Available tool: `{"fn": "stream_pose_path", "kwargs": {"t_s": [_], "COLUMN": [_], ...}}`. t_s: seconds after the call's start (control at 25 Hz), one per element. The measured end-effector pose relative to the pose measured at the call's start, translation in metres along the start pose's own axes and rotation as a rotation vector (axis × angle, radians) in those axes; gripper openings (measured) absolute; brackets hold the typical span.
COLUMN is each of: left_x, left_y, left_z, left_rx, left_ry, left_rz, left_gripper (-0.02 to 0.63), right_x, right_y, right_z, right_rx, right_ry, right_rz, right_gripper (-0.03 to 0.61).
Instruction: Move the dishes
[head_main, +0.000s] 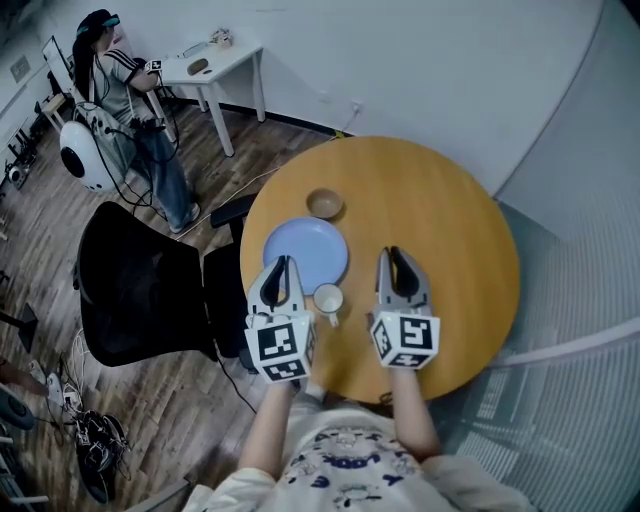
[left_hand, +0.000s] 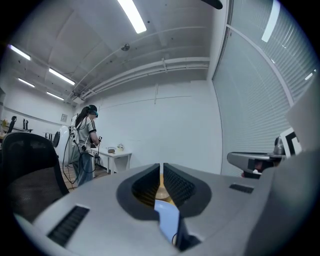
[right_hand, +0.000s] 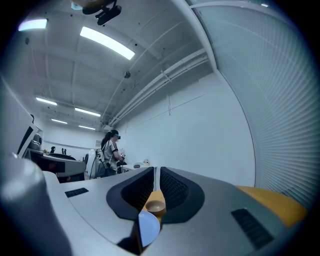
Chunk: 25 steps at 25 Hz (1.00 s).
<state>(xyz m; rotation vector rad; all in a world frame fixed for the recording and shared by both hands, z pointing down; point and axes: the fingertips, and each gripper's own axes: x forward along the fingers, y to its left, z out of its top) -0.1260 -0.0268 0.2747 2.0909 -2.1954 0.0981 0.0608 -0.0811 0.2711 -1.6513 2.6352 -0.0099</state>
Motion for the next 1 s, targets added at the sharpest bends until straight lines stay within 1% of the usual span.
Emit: {"fn": "stream_pose_path", "kwargs": {"t_s": [0.12, 0.76, 1.0], "left_x": [0.0019, 0.0019, -0.0012], "left_y": [-0.0029, 0.0012, 0.0028], "left_z": [0.0012, 0.0007, -0.0032], "left_rx": [0.000, 0.001, -0.004], "left_ry": [-0.003, -0.004, 0.000], "left_rz": [-0.007, 0.000, 0.001], "left_gripper": [0.023, 0.023, 0.023], "right_x": [0.0002, 0.0030, 0.0006], "right_y": [-0.0028, -0.0035, -0.0008], "right_z": [-0.0003, 0.0020, 0.0002], "right_rx": [0.005, -0.017, -0.008], "right_ry": [-0.003, 0.000, 0.000], "right_rz": [-0.012, -0.007, -0.015], "right_gripper": [0.040, 0.040, 0.040]}}
